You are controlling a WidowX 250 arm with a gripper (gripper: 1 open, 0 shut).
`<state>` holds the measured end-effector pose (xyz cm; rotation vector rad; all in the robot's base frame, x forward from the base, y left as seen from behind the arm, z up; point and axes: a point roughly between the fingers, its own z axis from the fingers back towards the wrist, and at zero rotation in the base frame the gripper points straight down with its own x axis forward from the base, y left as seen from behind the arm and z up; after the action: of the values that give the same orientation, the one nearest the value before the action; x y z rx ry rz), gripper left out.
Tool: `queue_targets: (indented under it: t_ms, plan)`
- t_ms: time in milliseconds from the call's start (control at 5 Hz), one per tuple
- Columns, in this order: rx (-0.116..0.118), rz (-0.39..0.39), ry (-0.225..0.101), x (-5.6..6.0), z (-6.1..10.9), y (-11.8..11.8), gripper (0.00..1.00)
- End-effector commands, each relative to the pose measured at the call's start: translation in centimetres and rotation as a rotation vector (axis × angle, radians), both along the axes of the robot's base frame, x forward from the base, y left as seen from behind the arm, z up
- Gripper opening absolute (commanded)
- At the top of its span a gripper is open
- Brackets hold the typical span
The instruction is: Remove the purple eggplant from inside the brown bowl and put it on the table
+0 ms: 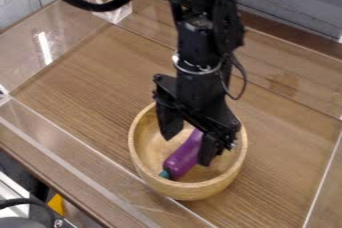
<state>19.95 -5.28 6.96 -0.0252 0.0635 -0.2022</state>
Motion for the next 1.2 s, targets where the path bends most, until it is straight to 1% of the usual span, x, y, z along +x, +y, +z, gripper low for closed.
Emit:
queue_targets:
  t_ms: [0, 200, 400, 800, 1000]
  plan:
    - [0.005, -0.007, -0.040, 0.3, 0.6, -0.9, 1.00]
    - [0.011, -0.010, -0.042, -0.5, 0.4, -0.6, 1.00]
    - [0.013, -0.009, -0.052, -1.1, 0.3, -0.3, 1.00]
    - [0.014, 0.035, -0.072, -0.8, -1.7, -1.7, 1.00]
    - [0.015, 0.024, -0.080, -1.1, -1.5, -0.9, 1.00]
